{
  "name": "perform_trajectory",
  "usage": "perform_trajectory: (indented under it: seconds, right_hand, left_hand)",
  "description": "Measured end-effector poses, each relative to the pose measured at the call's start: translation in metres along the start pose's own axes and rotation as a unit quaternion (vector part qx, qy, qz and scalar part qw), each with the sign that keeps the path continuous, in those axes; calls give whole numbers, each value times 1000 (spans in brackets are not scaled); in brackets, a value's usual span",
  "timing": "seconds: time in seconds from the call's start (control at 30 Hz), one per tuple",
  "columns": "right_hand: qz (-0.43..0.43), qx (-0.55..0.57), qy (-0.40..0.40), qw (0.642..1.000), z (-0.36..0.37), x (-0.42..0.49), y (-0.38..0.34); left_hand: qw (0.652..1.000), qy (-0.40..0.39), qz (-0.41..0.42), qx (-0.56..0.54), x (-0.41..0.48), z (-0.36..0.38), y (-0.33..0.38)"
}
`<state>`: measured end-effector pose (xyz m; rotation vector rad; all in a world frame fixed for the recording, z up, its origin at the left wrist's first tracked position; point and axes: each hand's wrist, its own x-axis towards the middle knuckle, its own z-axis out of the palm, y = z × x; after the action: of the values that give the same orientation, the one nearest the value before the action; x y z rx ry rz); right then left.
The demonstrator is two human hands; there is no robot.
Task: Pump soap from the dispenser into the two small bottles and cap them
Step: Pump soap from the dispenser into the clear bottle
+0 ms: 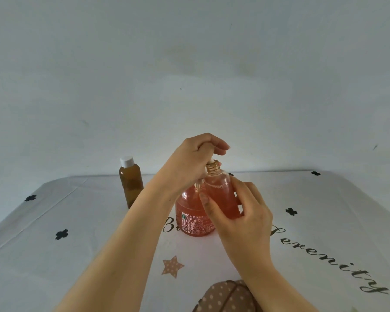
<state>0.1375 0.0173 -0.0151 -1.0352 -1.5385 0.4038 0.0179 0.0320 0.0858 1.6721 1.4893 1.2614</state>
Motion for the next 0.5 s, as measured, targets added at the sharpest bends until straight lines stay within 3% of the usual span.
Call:
perform_trajectory:
  seconds: [0.5]
  right_hand:
    - [10,-6,-5,1000,1,3,-2]
  left_hand:
    - [991,125,27,-38,4,-8,8]
